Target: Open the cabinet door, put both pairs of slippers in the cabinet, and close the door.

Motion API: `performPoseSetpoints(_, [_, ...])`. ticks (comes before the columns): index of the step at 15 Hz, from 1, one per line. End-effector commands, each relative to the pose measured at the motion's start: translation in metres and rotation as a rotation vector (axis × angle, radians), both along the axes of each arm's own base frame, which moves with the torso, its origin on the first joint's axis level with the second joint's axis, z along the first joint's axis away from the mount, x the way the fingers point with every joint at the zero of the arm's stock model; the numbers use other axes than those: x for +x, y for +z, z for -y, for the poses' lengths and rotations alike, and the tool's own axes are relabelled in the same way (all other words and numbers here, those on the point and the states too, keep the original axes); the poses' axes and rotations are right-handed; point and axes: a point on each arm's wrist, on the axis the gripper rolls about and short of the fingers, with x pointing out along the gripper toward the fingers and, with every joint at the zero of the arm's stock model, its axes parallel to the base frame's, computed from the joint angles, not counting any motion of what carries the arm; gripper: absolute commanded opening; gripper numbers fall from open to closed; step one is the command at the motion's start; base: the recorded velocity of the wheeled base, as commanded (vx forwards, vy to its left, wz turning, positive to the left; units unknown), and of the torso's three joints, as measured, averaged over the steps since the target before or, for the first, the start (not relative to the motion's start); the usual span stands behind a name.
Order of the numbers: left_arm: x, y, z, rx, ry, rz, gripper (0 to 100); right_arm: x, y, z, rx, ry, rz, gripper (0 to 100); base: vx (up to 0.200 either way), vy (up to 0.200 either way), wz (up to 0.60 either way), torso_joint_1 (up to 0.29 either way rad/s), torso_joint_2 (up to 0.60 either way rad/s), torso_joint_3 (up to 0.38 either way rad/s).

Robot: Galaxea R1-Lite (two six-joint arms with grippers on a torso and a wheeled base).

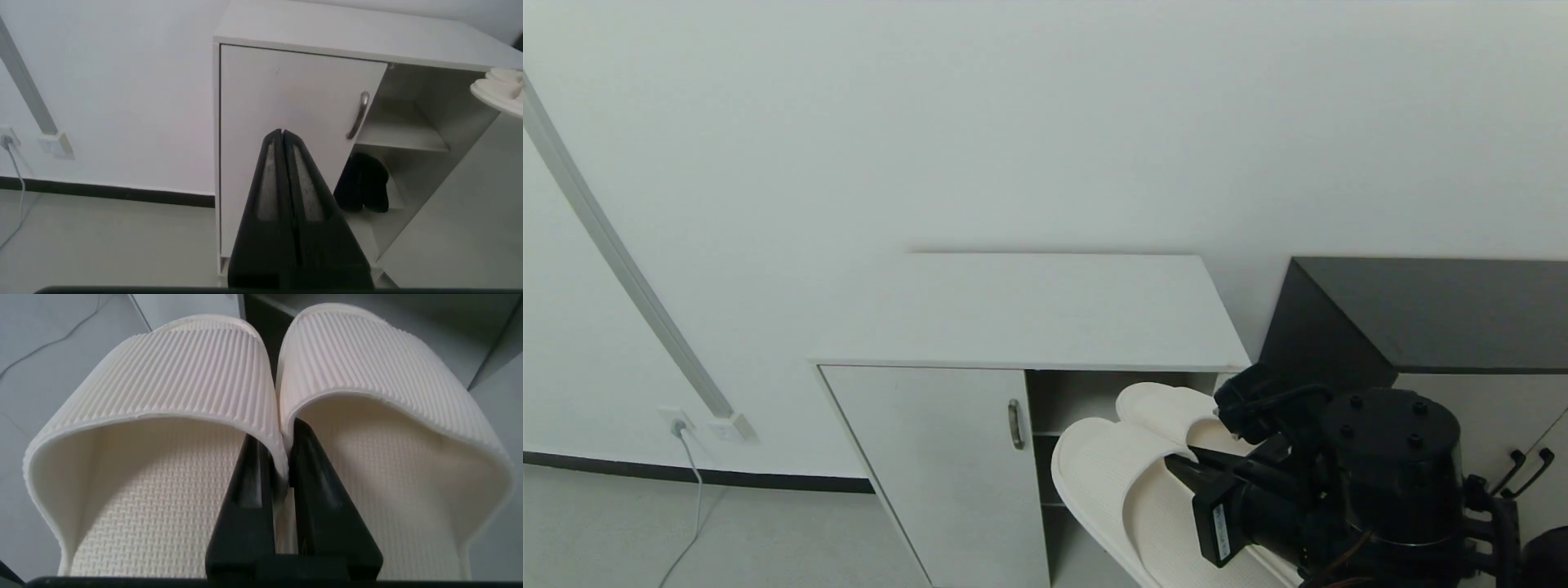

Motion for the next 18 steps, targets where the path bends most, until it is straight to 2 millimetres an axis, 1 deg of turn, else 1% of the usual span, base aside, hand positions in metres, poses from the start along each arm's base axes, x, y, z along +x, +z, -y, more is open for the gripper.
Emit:
performPoseSetpoints(1, [0.000, 0.000, 0.000, 0.000, 0.001, -0.001, 0, 0.000, -0.001, 0.000, -0.003, -0.001, -0.002, 0, 0.000, 0.000, 0.00, -0.222, 0.49, 0.276])
performPoseSetpoints(5, [0.000, 0.000, 0.000, 0.000, 0.001, -0.001, 0, 0.000, -0.002, 0.000, -0.005, 0.001, -0.004, 0, 0.000, 0.000, 0.00, -0.229, 0.54, 0.312])
performPoseSetpoints(9, [0.000, 0.000, 0.000, 0.000, 0.001, -0.001, 0, 0.000, -0.007, -0.001, -0.023, 0.002, -0.011, 0, 0.000, 0.000, 0.00, -0.207, 0.53, 0.317])
performPoseSetpoints(18, [0.000, 0.000, 0.000, 0.000, 0.000, 0.000, 0, 0.000, -0.012, -0.001, -0.022, 0.013, 0.026, 0, 0.000, 0.000, 0.00, -0.174, 0.50, 0.318])
